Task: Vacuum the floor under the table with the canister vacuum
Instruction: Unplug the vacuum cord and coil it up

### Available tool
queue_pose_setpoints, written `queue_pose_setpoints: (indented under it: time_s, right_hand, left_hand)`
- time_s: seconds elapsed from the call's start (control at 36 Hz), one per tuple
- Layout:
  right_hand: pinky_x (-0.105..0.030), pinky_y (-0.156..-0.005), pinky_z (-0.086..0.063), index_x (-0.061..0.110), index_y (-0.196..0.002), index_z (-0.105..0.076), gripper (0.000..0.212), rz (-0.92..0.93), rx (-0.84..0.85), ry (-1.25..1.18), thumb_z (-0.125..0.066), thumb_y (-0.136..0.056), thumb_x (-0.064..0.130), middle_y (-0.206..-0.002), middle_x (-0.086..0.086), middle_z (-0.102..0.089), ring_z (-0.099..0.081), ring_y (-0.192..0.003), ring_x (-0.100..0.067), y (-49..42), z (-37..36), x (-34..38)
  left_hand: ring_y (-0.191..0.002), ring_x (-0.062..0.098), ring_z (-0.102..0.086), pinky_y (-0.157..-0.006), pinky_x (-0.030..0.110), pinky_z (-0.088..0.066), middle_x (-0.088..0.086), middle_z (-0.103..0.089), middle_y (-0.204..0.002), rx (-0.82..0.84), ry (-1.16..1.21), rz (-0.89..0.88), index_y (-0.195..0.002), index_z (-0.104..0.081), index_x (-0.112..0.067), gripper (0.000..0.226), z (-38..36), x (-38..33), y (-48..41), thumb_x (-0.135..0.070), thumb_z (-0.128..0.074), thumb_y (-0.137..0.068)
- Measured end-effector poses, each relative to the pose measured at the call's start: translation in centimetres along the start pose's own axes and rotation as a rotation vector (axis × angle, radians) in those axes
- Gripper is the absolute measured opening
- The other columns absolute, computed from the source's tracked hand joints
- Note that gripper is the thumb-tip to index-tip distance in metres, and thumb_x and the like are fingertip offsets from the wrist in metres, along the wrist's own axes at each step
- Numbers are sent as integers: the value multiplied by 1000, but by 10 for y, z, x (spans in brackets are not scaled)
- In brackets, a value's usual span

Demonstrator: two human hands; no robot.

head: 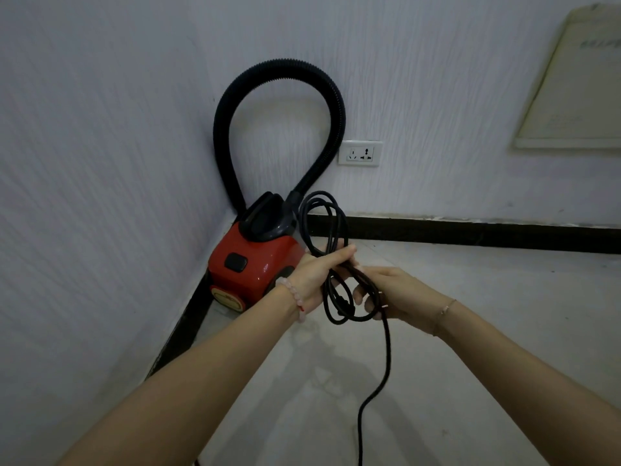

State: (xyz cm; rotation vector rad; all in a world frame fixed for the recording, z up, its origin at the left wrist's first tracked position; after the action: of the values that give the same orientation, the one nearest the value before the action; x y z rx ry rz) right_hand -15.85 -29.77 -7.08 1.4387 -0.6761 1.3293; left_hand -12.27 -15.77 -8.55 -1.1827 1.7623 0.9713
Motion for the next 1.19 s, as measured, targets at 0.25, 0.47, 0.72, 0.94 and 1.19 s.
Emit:
queue_pose_setpoints:
  time_s: [0.25, 0.47, 0.72, 0.94, 1.19]
  right_hand:
    - [-41, -100, -47, 17, -112, -67, 24, -132, 202, -196, -51, -95, 24, -82, 1, -61, -64, -91, -15, 15, 3, -61]
    - [-22, -95, -43, 22, -115, -65, 27, -239, 450, 261, -45, -99, 25, -99, 5, -67, -62, -102, -8, 15, -19, -96]
    - [-29, -84, -53, 22, -91, -76, 11, 149, -199, 744, -69, -83, 27, -87, 9, -71, -63, -84, -8, -14, 16, -62]
    - [-16, -55, -34, 17, -84, -71, 16, 314, -417, 634, -60, -90, 29, -68, 7, -64, -49, -56, -2, -8, 15, 0]
    - [-22, -68, -52, 16, -104, -65, 18, 131, -287, 117, -53, -94, 25, -77, -4, -73, -57, -69, -12, 0, 28, -3]
  left_hand:
    - [-76, 16, -61, -80, 52, -57, 1, -58, -72, -183, 402, -49, -83, -58, -15, 8, 29, -37, -5, -14, -59, -92]
    - [-51, 10, -62, -65, 34, -62, 4, -63, -62, -179, 683, -115, -74, -60, -7, 20, 37, -55, 2, -13, -56, -93]
    - [-62, 14, -66, -59, 24, -60, 6, -67, -68, -25, -23, 348, -79, -65, -5, 12, 40, -15, 15, -9, -60, -89]
    - [-119, 14, -58, -105, 35, -44, -1, -70, -118, 140, -658, 265, -119, -64, -8, 41, 15, 15, 16, -21, -71, -80]
    - [-79, 13, -68, -74, 24, -57, 5, -68, -82, 135, -704, 155, -90, -62, -10, 17, 6, 16, 18, -13, -73, -78]
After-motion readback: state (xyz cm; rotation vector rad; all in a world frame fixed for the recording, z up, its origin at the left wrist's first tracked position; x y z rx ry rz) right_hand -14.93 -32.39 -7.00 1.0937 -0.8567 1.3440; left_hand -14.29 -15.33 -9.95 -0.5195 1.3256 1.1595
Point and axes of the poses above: each hand's wrist, its own y-axis away from the middle knuckle, its own z-axis out of the back of the hand, x = y × z, the point moved 2 cm from there along -y, towards the middle knuckle
